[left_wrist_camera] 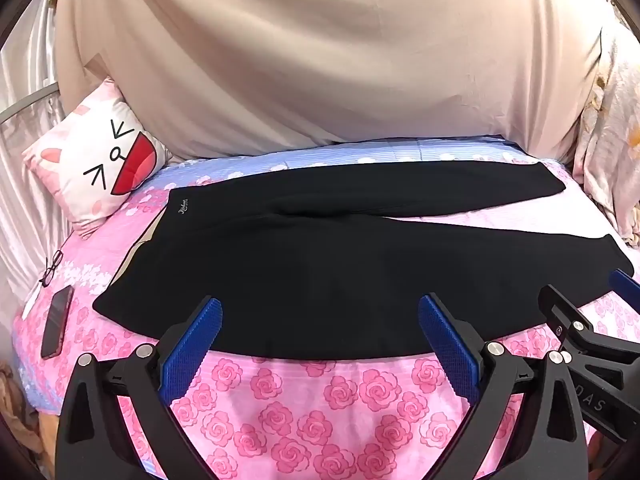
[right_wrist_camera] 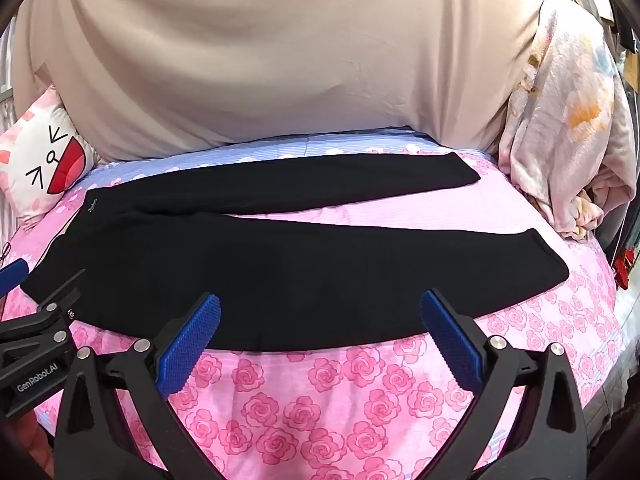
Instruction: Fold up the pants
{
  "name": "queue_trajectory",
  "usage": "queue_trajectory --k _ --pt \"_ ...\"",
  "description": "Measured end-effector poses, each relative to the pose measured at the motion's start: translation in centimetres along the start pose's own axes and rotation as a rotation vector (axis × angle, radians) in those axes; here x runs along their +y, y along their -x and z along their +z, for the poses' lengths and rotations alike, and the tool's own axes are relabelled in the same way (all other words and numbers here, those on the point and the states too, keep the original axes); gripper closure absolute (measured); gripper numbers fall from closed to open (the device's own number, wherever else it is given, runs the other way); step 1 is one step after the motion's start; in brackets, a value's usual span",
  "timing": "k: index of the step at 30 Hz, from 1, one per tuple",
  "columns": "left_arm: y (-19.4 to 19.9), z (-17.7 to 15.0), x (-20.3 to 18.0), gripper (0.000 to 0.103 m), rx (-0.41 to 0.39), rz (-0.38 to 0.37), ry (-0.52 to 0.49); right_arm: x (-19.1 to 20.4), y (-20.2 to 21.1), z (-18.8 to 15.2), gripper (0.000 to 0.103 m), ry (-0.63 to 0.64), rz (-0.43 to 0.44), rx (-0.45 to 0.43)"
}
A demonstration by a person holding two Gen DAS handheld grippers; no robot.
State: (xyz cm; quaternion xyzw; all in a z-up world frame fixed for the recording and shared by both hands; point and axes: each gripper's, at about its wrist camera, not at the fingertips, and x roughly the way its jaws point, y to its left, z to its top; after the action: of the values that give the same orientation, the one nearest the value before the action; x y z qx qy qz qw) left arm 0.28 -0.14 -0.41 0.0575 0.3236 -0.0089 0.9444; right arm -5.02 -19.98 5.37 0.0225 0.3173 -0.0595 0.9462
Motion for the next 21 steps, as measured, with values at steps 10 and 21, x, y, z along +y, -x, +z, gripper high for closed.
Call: queue_trajectory --k 10,21 --pt "-0.07 -0.20 0.26 0.007 0.003 -0.001 0.003 -0.27 -0.01 0.11 0.005 -0.005 -0.003 0.003" --pt "-0.43 -0.26 0.16 0.007 0.012 0.003 -0.004 -0.44 -0.53 -0.13 0.005 -0.009 0.002 0.012"
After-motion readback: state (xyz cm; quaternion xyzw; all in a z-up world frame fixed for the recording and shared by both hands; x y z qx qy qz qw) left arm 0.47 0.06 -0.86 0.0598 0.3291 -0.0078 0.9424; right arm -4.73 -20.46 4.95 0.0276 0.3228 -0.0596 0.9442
